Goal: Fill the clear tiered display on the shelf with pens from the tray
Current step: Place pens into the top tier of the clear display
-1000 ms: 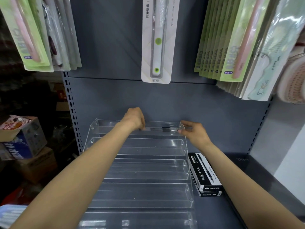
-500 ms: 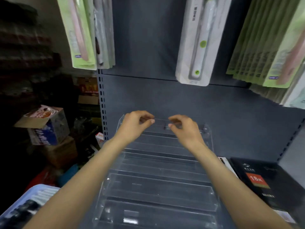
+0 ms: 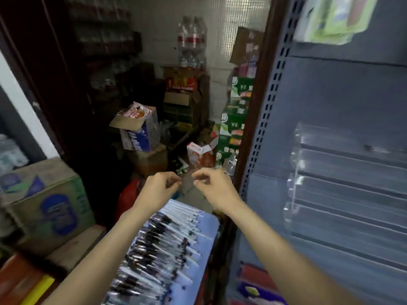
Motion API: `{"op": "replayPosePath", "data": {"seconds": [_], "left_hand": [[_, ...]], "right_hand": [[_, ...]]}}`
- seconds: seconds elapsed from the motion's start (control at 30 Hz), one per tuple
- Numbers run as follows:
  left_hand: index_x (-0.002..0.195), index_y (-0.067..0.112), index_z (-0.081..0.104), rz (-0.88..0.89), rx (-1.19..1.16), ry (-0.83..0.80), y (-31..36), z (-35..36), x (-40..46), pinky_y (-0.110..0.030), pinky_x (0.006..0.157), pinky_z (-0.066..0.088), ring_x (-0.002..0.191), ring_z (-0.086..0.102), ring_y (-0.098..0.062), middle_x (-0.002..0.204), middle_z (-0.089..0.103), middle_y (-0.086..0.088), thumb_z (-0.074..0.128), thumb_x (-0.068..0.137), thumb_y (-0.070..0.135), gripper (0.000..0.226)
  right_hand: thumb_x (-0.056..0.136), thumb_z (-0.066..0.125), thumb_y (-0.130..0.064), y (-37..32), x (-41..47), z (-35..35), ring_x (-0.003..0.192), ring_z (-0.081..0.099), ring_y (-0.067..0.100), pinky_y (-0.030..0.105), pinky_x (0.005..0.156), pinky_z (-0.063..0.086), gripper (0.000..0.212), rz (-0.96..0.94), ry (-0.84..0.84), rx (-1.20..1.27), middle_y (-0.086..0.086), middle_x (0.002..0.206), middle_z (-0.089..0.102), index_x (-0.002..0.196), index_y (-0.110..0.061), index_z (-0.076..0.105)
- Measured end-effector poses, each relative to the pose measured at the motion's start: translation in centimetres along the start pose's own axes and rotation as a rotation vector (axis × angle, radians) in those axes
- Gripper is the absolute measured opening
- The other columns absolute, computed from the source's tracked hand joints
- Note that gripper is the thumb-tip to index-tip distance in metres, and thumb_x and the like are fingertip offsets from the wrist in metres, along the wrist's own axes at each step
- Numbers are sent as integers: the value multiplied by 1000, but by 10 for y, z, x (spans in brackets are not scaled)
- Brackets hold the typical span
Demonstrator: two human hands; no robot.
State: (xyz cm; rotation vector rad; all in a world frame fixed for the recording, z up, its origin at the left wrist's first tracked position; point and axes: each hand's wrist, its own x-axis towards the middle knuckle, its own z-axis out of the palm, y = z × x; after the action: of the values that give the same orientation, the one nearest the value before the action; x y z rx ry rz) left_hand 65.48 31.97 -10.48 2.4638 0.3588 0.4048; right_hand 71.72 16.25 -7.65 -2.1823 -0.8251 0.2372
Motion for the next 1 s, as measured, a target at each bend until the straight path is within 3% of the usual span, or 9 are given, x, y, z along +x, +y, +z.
{"op": "replayPosePath", "data": {"seconds": [0.07, 0.17, 0.2, 0.33, 0.4, 0.47, 0.63, 0.87, 1.0], "left_hand": [[99, 15, 70, -33, 40, -101, -44, 2, -2, -17, 66, 36, 91, 64, -15, 96, 71, -3, 59, 90, 20, 15], [98, 12, 70, -69, 44, -234, -99, 14, -6, -18, 71, 38, 96, 63, -17, 102, 70, -4, 57, 91, 18, 16], [98, 12, 70, -79, 47, -277, -115, 19, -7, -22, 76, 42, 98, 64, -20, 103, 70, -5, 56, 90, 17, 16], [113, 12, 63, -24, 171, -387, -168, 43, -15, -36, 88, 45, 113, 55, -31, 120, 61, -14, 52, 93, 19, 24], [136, 15, 46, 30, 296, -450, -186, 54, -17, -35, 104, 35, 136, 34, -26, 146, 40, -6, 44, 97, 22, 39], [146, 20, 29, 41, 334, -501, -201, 62, -16, -34, 112, 24, 144, 14, -20, 156, 20, 2, 36, 101, 25, 46], [144, 14, 31, 48, 220, -489, -215, 70, -11, -32, 113, 23, 141, 24, -23, 151, 32, -4, 35, 101, 22, 45], [127, 10, 54, -55, 68, -409, -218, 77, -2, -33, 95, 41, 120, 47, -29, 122, 59, -13, 51, 95, 17, 33], [120, 11, 60, -131, -31, -383, -220, 80, 4, -28, 91, 43, 109, 56, -25, 117, 61, -13, 58, 91, 18, 29]], "right_hand": [[94, 52, -17, 1, 13, 49, 104, 60, 15, 22, 83, 44, 27, 82, -81, -45, 3, 120, 64, 119, -13, 62], [95, 49, -12, 20, 25, 110, 77, 58, 17, 32, 74, 42, 29, 232, -175, -77, 15, 117, 64, 121, -8, 60], [94, 49, -11, 28, 27, 126, 77, 58, 20, 33, 74, 42, 30, 279, -192, -85, 17, 118, 63, 123, -7, 59], [96, 50, -16, 58, 30, 171, 113, 56, 30, 40, 97, 43, 39, 382, -228, -196, 13, 135, 52, 134, -9, 48], [97, 48, -16, 72, 32, 187, 118, 52, 31, 43, 98, 44, 41, 408, -243, -283, 13, 139, 47, 138, -12, 43], [98, 47, -16, 83, 35, 198, 124, 47, 30, 44, 100, 44, 40, 408, -253, -336, 13, 141, 44, 138, -12, 44], [98, 48, -20, 89, 50, 204, 111, 48, 31, 44, 94, 45, 22, 383, -267, -495, 15, 124, 49, 115, -8, 57], [95, 53, -21, 92, 55, 209, 113, 44, 35, 37, 81, 36, 22, 375, -389, -553, 19, 120, 46, 111, -7, 45], [93, 57, -19, 93, 61, 208, 89, 42, 28, 39, 78, 39, 18, 397, -367, -474, 15, 99, 42, 96, -11, 41]]}}
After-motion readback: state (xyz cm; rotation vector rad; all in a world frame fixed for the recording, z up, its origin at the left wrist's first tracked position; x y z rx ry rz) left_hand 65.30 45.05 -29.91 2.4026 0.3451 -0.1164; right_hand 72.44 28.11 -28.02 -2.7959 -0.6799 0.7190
